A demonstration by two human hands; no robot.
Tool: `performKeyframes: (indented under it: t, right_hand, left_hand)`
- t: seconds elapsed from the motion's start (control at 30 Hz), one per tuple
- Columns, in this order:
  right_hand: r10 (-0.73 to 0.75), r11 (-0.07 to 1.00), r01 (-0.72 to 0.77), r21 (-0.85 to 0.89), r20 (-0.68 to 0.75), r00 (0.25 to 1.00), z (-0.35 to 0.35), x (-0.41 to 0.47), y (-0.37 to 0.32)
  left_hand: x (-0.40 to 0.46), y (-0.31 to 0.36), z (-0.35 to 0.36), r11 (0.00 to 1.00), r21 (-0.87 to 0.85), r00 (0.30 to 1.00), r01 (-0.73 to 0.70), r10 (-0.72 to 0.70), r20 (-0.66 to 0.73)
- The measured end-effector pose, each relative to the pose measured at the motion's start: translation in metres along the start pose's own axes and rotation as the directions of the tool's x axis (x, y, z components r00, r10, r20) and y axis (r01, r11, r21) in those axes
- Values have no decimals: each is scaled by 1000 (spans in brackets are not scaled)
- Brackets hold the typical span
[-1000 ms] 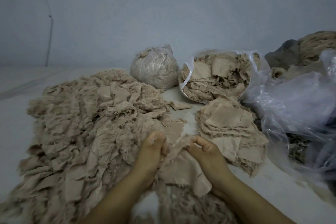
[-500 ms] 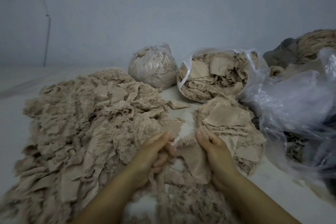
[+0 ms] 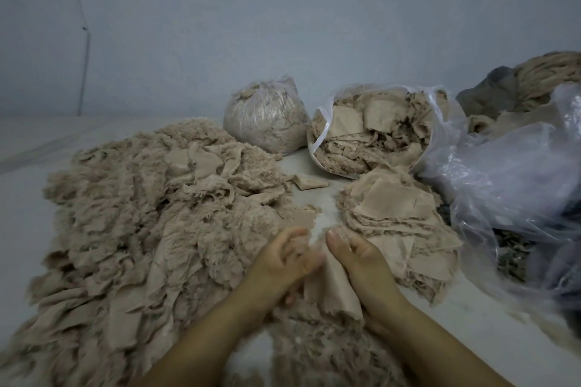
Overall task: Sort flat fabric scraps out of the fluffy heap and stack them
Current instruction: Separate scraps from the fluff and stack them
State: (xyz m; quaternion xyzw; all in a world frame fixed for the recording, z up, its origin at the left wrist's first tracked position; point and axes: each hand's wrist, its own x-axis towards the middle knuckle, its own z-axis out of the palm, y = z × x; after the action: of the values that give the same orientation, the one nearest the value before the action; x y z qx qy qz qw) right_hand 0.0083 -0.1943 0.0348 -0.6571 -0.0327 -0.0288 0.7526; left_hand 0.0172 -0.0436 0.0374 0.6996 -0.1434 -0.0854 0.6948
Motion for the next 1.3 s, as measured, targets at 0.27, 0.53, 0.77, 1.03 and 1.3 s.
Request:
performKeyframes:
  t: [0.27,0.53,0.77,1.03,1.3]
  right_hand:
    - [37,994,-32,-109,44,998,-2,-3,-2]
    - [183,960,-141,-243,159,970,-16,-4,-6]
    - [6,997,9,-71,213,977,-1,-5,-5]
    - [-96,984,143,108,-355,930,-44,30,-41]
    - [-410,804,87,-589,-442,798,-57,34,-34]
  left_hand:
    - [2,1,7,987,-154,983,-42,13,-182]
    - [2,14,-18,863,-499,951,-73,-91,-296]
    - [-6,8,-7,916,-367,971,162,-83,222]
    - [0,9,-21,954,-300,991,-11,-29,-131]
    - [4,-10,-41,399,832,897,-386,374,237]
